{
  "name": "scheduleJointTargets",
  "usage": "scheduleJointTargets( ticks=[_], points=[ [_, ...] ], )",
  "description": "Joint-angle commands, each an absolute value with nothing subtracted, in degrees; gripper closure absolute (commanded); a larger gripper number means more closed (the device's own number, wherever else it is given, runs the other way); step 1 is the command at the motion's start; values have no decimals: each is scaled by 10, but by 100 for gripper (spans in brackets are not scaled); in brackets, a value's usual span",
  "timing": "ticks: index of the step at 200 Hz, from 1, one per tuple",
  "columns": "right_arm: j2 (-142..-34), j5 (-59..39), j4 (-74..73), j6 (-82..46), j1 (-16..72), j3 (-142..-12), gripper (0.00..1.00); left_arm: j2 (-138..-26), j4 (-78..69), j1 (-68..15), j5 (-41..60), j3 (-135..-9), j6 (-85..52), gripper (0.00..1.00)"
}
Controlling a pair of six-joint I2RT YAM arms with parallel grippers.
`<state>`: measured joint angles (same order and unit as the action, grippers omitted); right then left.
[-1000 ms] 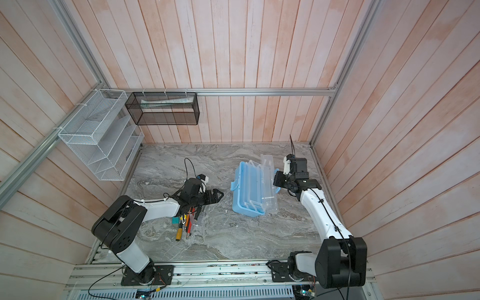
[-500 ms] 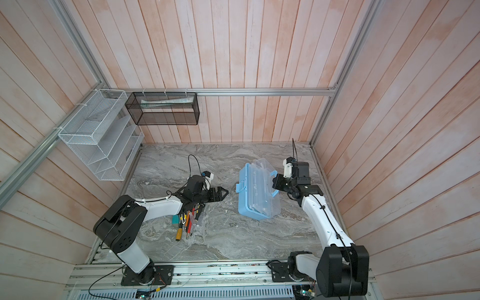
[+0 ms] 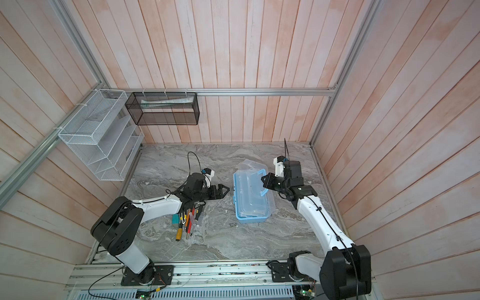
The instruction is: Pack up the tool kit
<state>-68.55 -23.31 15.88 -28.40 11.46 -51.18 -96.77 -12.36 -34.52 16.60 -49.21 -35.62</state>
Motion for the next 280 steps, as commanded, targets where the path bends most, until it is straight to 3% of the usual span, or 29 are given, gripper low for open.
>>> scheduleJointTargets(
  ticks=[1, 174, 280],
  points=[
    [-678, -251, 98, -297, 124, -516, 100, -982, -116, -350, 164, -495, -357, 1],
    [-690, -246, 97, -296, 136, -511, 100, -1011, -148, -368, 201, -510, -362, 1],
    [-686, -245, 96, -296, 136, -510, 100, -1036, -109, -377, 172, -530, -349, 1]
  ],
)
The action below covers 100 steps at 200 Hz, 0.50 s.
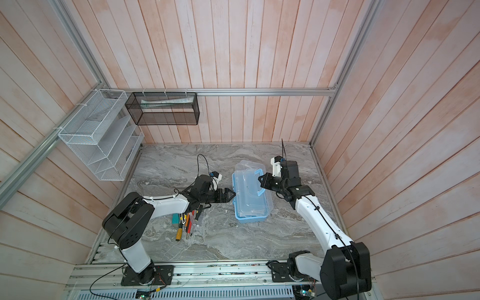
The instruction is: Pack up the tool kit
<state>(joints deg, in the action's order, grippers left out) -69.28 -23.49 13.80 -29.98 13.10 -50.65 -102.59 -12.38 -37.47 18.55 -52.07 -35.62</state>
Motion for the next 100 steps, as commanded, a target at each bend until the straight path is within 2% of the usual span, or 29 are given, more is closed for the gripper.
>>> scheduleJointTargets(
  ticks=[1, 100],
  points=[
    [-685, -245, 96, -296, 136, -510, 100, -1036, -109, -376, 172, -529, -349, 1],
    [-686, -246, 105, -293, 136, -518, 100, -1056, -116, -381, 178, -543, -352, 2]
  ],
)
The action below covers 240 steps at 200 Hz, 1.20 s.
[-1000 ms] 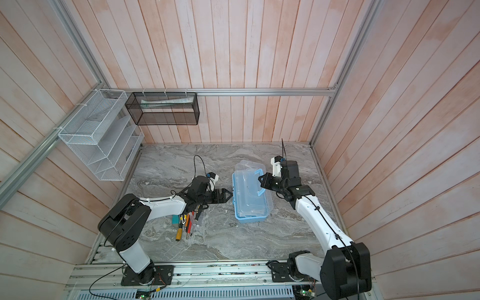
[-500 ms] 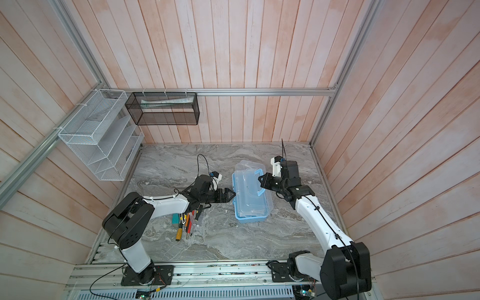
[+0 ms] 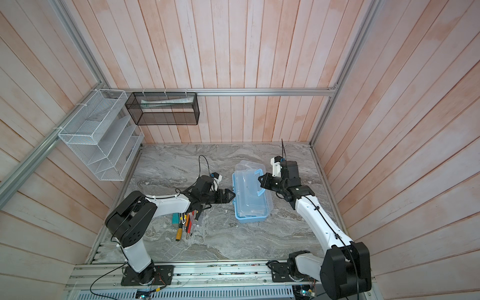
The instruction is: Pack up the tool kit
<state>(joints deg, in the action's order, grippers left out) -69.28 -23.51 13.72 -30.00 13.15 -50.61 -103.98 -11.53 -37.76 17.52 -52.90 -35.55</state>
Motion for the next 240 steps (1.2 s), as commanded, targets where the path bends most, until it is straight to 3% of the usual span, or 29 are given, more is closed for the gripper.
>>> scheduleJointTargets(
  ticks=[1, 57, 99, 124, 140, 160, 179, 225, 240],
  points=[
    [-686, -246, 106, -292, 136, -518, 100, -1056, -117, -381, 179, -544, -352, 2],
    [-686, -243, 116, -286, 136, -523, 100, -1068, -92, -382, 175, -562, -352, 2],
    [-679, -157, 205, -223, 122, -560, 100, -1082, -63, -382, 155, -562, -351, 1],
    [-674, -136, 245, -200, 82, -561, 96, -1084, -61, -383, 151, -557, -352, 2],
    [-665, -139, 251, -194, 49, -552, 85, -1084, -61, -382, 149, -555, -353, 2],
    [-662, -134, 266, -185, 21, -547, 79, -1083, -63, -382, 153, -555, -355, 2],
    [-659, -122, 277, -180, 5, -547, 65, -1085, -67, -382, 156, -554, -355, 2],
    [-661, -93, 288, -174, -13, -539, 67, -1092, -73, -382, 163, -556, -354, 2],
    [-662, -131, 288, -167, -13, -544, 66, -1094, -74, -382, 166, -559, -356, 2]
  ],
)
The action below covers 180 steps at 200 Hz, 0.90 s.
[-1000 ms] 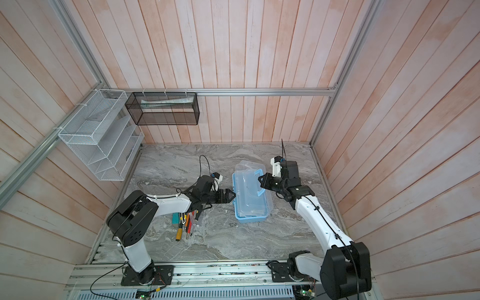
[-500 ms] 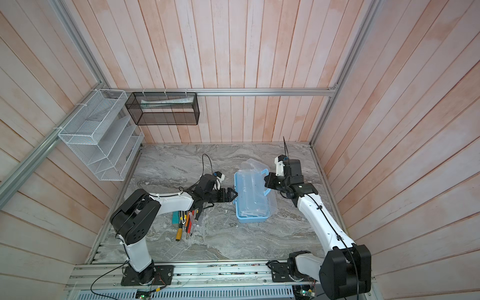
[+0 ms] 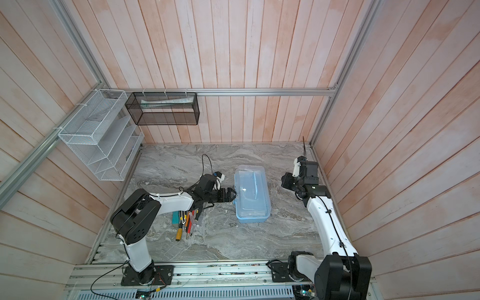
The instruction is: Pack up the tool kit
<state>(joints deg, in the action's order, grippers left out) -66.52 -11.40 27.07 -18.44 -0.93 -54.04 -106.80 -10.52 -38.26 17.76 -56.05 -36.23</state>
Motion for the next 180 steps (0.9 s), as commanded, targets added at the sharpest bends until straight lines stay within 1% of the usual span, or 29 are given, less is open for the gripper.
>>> scheduleJointTargets(
  ticks=[1, 10, 17, 24, 40, 62, 73, 93, 108, 129, 139, 154, 172, 180],
  points=[
    [-662, -136, 288, -167, -12, -545, 66, -1094, -74, -382, 165, -559, -356, 2],
    [-657, -169, 283, -164, -7, -552, 63, -1095, -76, -382, 167, -561, -357, 2],
    [-650, -171, 285, -163, 6, -561, 62, -1096, -76, -382, 168, -563, -356, 2],
    [-646, -154, 294, -161, 29, -574, 60, -1096, -74, -382, 168, -564, -355, 2],
    [-650, -83, 325, -163, 104, -610, 55, -1096, -72, -382, 166, -566, -354, 2],
    [-673, -71, 353, -184, 171, -639, 52, -1096, -71, -382, 165, -565, -353, 2],
    [-683, -56, 350, -200, 204, -643, 51, -1098, -71, -382, 165, -564, -354, 2],
    [-714, 10, 362, -216, 262, -656, 50, -1099, -72, -382, 165, -563, -355, 2],
    [-743, 37, 376, -216, 282, -669, 50, -1099, -72, -382, 165, -564, -355, 2],
    [-768, 39, 370, -215, 299, -673, 51, -1100, -68, -382, 166, -566, -352, 2],
    [-778, 49, 371, -216, 307, -675, 54, -1100, -66, -382, 165, -567, -351, 2],
    [-793, 64, 382, -213, 312, -679, 65, -1100, -64, -382, 164, -568, -351, 2],
    [-799, 77, 394, -207, 311, -686, 88, -1101, -62, -382, 162, -568, -351, 2],
    [-796, 82, 396, -206, 311, -689, 97, -1102, -61, -382, 162, -569, -351, 2]
  ],
)
